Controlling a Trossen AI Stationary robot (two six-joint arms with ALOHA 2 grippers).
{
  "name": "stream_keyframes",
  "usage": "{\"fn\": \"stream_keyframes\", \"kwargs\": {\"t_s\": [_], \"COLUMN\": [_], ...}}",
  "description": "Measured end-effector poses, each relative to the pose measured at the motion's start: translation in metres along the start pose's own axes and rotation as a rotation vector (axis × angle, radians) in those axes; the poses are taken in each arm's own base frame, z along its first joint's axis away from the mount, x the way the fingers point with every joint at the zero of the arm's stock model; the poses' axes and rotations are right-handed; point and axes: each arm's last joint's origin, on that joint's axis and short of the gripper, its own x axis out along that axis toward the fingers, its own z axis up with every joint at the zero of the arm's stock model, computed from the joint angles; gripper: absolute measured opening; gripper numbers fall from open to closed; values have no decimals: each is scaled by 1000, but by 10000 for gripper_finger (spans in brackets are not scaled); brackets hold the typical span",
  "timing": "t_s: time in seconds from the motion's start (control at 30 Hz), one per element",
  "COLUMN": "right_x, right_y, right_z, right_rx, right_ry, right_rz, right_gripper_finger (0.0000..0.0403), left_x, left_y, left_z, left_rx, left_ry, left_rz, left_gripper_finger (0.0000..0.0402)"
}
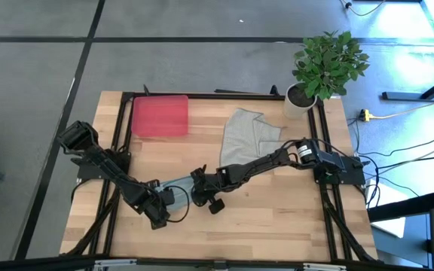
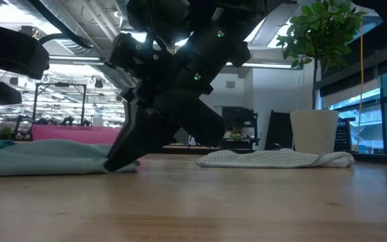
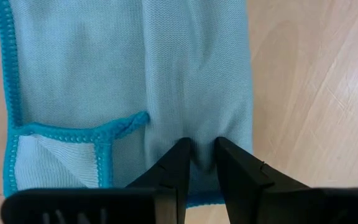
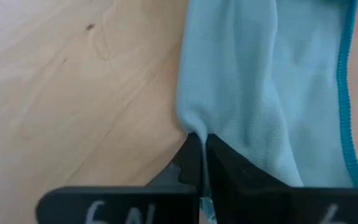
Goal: Roll microfiber towels into tight, uniform cylinder then place into a basket
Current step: Roll the blue towel
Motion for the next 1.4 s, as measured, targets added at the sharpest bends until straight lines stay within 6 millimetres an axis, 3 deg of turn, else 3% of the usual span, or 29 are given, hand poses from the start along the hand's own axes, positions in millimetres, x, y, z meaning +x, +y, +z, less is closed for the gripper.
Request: {"fn": "stream_keyframes", "kwargs": {"t_s": [0.3, 0.57, 0.73, 1.13, 1.4], "right_x": [0, 0, 0, 0, 0], "right_y": [-2, -5, -5, -5, -6], "right_z": [-1, -3, -3, -3, -3], "right_rx": [22, 43, 43, 44, 45], "right_ry": [0, 0, -1, -2, -3], "right_rz": [2, 3, 2, 3, 3], "right_gripper_finger": [8, 8, 8, 8, 8], "left_x": [-8, -36, -44, -25, -15], "left_y": [-3, -20, -35, -23, -16], "left_z": [11, 26, 23, -2, -7], "left_rx": [91, 157, 150, 198, 198], "left_ry": [63, 36, 3, 1, 12], "left_rz": [-19, -60, -140, -22, -11], "left_gripper_finger": [75, 75, 75, 75, 75]}}
